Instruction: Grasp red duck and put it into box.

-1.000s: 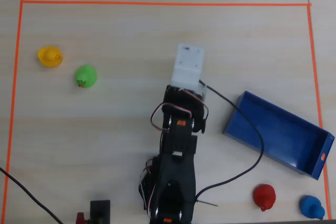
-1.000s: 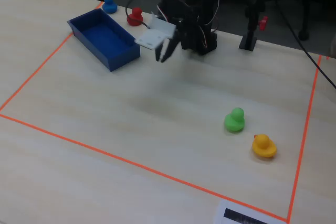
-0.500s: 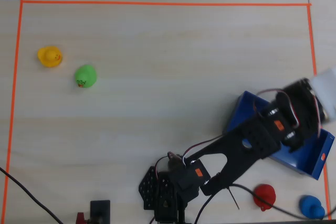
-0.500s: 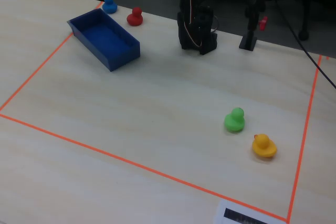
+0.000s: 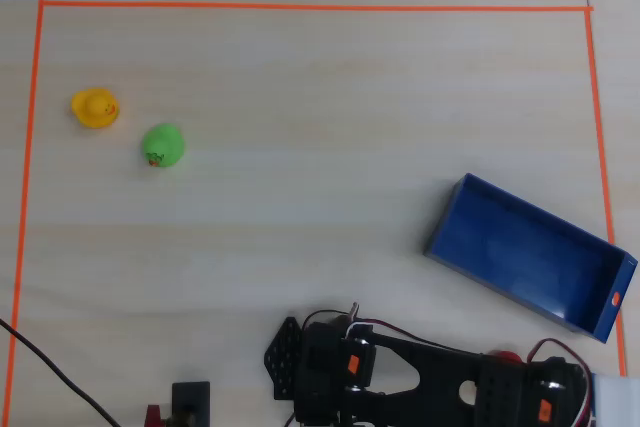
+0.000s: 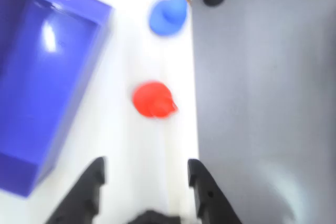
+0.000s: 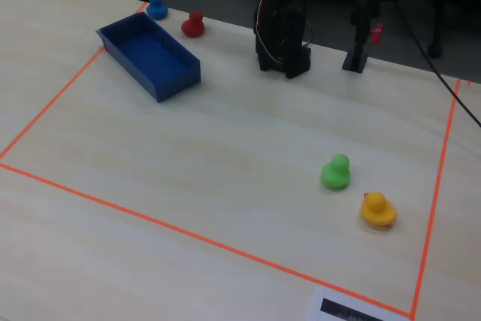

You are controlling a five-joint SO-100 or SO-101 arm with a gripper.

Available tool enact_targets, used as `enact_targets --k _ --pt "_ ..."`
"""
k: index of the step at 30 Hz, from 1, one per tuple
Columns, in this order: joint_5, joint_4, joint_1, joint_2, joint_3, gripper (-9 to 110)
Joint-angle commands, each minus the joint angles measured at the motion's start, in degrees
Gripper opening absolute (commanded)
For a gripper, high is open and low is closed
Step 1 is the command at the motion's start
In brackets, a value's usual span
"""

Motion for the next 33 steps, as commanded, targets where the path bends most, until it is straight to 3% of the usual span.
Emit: enact_targets --k 1,9,19,23,28,33 --pt "-3.8 0.2 3.2 6.0 7.8 24" --pt "-4.2 -3.0 7.9 1.8 12.0 30" --pt "-9.4 -28.3 14.1 -9.8 23.8 39" --pt "-10.9 -32.8 14.3 -13.0 26.4 41" --pt "-11.8 -36.0 13.5 -15.6 27.9 40" --pt "-11.2 -38.7 12.6 -19.1 27.2 27"
